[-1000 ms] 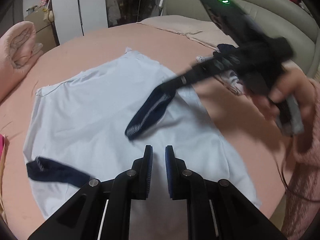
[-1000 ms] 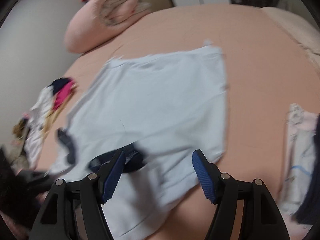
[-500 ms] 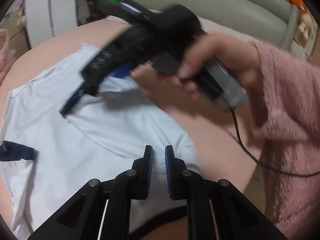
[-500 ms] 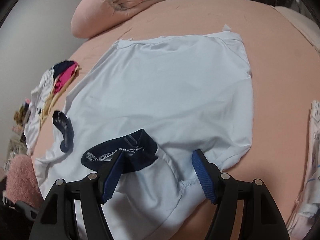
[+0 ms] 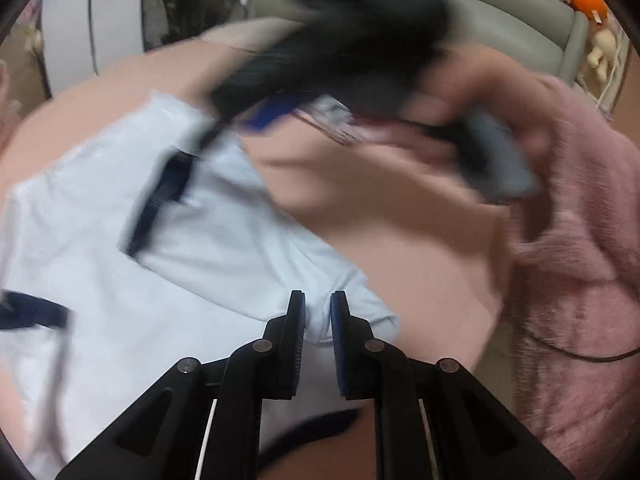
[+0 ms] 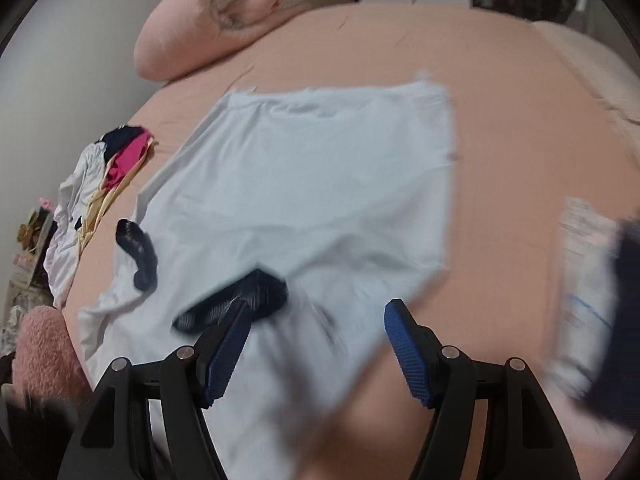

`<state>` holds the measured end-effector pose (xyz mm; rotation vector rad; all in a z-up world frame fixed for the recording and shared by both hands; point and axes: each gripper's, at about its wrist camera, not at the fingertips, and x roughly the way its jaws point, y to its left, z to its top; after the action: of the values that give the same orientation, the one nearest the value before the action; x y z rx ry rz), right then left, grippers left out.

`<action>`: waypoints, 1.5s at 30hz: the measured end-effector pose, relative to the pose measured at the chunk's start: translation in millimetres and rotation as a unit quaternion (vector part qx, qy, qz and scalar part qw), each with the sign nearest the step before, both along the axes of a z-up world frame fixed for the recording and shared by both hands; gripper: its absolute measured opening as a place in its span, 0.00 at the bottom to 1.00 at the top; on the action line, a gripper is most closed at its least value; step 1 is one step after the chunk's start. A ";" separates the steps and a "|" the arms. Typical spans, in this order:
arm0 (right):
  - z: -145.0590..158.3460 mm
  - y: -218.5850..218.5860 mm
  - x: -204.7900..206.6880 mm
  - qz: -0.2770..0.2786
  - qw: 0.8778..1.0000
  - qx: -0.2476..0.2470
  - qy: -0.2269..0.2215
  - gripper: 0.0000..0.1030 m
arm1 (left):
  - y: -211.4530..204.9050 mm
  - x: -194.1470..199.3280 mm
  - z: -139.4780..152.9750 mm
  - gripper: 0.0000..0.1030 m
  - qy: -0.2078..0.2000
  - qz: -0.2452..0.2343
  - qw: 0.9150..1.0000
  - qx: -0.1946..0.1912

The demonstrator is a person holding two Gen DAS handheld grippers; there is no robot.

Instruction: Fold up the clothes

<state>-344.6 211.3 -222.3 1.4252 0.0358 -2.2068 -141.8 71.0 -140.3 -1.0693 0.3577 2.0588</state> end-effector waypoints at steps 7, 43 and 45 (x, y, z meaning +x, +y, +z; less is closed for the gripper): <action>-13.4 -4.8 44.1 0.047 0.997 0.008 -0.052 0.67 | -29.8 -55.9 0.4 0.11 0.044 0.123 0.991 -0.034; -35.4 -33.4 57.8 0.108 0.992 0.012 -0.070 0.69 | -10.3 -102.4 -23.6 0.14 0.036 0.146 0.986 -0.079; -45.9 -42.2 68.3 0.138 0.987 0.055 -0.064 0.70 | -14.5 -106.0 -23.1 0.14 0.027 0.148 0.986 -0.074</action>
<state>-276.3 169.2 -268.1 1.5184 0.2961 -1.9101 -247.8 56.5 -163.4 -1.2164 0.4030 2.3587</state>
